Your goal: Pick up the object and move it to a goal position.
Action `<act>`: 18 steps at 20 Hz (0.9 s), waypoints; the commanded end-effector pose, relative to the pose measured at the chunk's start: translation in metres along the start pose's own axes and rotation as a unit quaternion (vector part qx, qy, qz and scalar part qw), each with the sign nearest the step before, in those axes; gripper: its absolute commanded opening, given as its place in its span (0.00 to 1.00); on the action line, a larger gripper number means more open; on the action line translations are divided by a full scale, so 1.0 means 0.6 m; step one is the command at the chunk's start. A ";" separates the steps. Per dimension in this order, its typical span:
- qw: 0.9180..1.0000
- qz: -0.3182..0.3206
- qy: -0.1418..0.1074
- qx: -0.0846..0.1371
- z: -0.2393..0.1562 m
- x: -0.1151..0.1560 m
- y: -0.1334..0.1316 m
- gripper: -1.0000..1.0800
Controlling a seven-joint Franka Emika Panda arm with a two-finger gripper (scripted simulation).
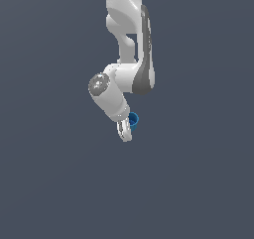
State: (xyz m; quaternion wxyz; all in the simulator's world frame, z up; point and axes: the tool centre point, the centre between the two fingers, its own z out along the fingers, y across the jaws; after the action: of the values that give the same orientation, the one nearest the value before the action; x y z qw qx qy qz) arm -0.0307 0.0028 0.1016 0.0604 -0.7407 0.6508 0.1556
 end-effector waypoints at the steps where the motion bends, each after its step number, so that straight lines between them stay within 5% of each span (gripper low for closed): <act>1: 1.000 0.020 -0.005 0.000 0.002 0.000 0.000 0.62; 18: 0.999 0.041 -0.009 -0.001 0.048 0.000 0.002 0.62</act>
State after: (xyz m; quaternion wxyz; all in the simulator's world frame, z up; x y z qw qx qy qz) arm -0.0354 0.0096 0.0794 0.0591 -0.7124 0.6795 0.1651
